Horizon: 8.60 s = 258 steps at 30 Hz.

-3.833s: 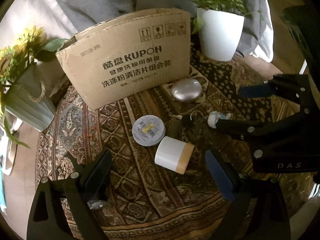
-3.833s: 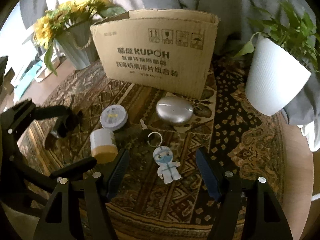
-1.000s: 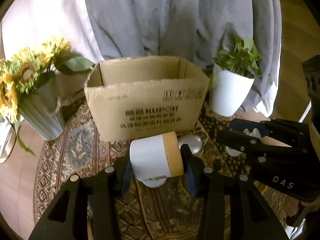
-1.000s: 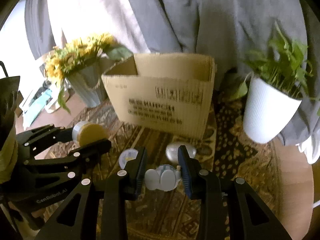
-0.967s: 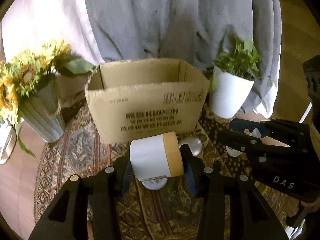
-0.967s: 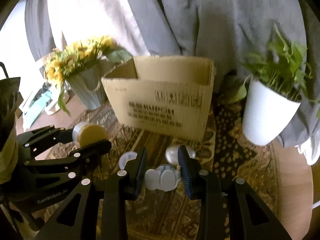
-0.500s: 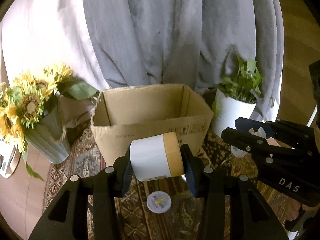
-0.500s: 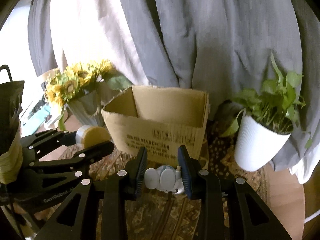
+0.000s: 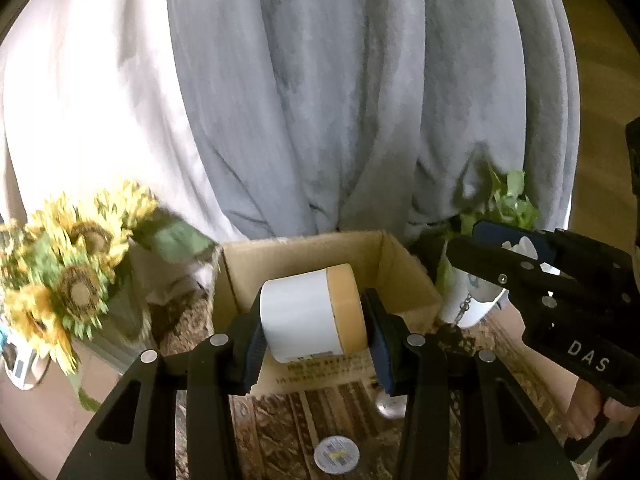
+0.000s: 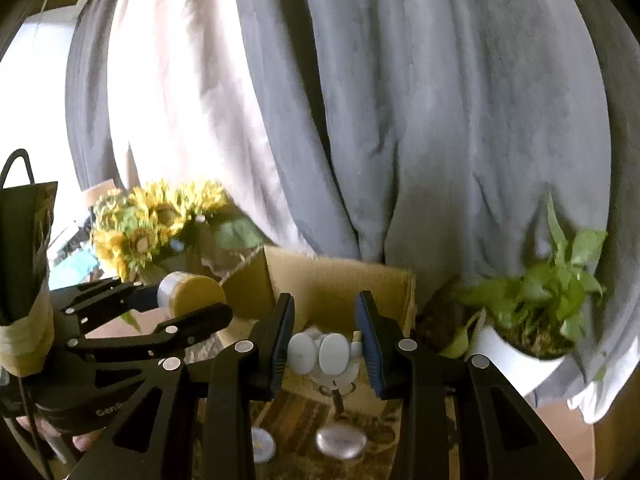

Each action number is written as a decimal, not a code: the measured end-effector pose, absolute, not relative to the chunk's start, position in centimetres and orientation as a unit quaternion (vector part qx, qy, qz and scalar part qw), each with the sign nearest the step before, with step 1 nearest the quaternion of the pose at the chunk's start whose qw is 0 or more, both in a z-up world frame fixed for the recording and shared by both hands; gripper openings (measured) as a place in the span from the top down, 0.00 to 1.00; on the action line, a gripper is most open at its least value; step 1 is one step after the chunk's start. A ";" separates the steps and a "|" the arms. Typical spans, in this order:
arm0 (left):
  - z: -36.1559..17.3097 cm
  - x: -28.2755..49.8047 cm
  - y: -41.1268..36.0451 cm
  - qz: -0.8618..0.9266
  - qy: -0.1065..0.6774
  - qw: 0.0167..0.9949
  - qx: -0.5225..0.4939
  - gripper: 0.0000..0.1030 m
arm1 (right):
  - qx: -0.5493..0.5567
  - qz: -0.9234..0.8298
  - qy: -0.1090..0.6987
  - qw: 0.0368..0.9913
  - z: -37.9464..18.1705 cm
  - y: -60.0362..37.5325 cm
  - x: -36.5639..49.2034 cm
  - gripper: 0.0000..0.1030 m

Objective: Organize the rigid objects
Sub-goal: 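Lift the jar and figure and carry both over the cardboard box, then open the left tool to drop the jar while the right tool drops the figure, then withdraw both tools up and out of the box, then reach the left tool to the round white tin while the right tool reaches the silver egg case, then close the left tool on the white tin while the right tool grips the silver egg case, then lift the tin and egg case and carry both over the box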

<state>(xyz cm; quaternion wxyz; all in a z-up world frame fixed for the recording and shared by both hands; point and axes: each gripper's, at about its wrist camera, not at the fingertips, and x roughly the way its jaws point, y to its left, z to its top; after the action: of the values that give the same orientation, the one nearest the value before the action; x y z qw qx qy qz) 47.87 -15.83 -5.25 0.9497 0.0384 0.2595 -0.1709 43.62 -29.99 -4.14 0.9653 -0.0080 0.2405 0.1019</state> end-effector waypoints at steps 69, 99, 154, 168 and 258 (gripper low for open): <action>-9.2 57.9 -14.0 -0.082 0.368 0.924 0.056 0.18 | -0.016 0.068 0.350 0.934 -9.1 -30.6 56.3 0.39; -10.1 48.2 -13.6 -0.063 0.341 0.937 0.046 0.00 | -0.019 0.064 0.328 0.942 -8.5 -30.3 46.3 0.28; -23.7 47.8 -16.6 -0.114 0.505 0.853 0.064 0.01 | -0.021 0.094 0.490 0.866 -22.4 -31.3 46.8 0.28; -25.7 49.4 -17.1 -0.120 0.522 0.842 0.053 0.11 | -0.006 0.108 0.517 0.849 -25.0 -31.2 48.5 0.28; -6.9 47.7 -14.3 -0.117 0.269 0.954 0.060 0.51 | -0.002 0.073 0.307 0.949 -7.8 -30.4 45.7 0.36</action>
<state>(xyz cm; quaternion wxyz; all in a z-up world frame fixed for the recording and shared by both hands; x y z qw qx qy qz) 47.71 -14.31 -6.89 0.9542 0.0604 0.2685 -0.1169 45.74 -30.45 -7.80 0.9488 -0.0021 0.3074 0.0726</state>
